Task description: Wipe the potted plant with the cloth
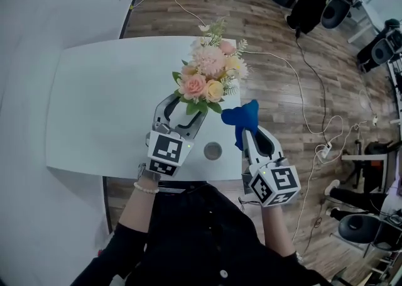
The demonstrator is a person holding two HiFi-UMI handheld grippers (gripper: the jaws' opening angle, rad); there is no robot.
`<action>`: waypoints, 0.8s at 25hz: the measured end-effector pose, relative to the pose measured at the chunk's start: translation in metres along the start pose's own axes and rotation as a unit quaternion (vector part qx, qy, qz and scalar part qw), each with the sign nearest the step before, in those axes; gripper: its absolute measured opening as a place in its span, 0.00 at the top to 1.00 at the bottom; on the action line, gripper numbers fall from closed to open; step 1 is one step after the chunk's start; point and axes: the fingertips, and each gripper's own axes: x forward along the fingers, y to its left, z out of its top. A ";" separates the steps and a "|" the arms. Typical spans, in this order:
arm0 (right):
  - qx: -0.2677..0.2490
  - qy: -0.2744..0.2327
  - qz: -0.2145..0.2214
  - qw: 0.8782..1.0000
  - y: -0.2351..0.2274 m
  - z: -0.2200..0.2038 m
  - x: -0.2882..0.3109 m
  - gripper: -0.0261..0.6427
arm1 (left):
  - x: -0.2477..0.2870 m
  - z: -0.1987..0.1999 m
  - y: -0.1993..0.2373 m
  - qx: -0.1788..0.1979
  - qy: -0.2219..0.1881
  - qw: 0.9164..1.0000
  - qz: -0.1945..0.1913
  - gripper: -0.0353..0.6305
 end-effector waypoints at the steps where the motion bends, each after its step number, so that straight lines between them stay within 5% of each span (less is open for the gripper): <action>1: -0.001 0.002 0.002 1.000 -0.001 0.000 0.000 0.85 | 0.002 0.000 0.000 -0.003 -0.001 1.000 0.005 0.55; 20: 0.000 0.016 0.024 1.000 -0.028 -0.019 0.008 0.85 | 0.016 -0.013 -0.008 0.004 -0.003 1.000 0.028 0.58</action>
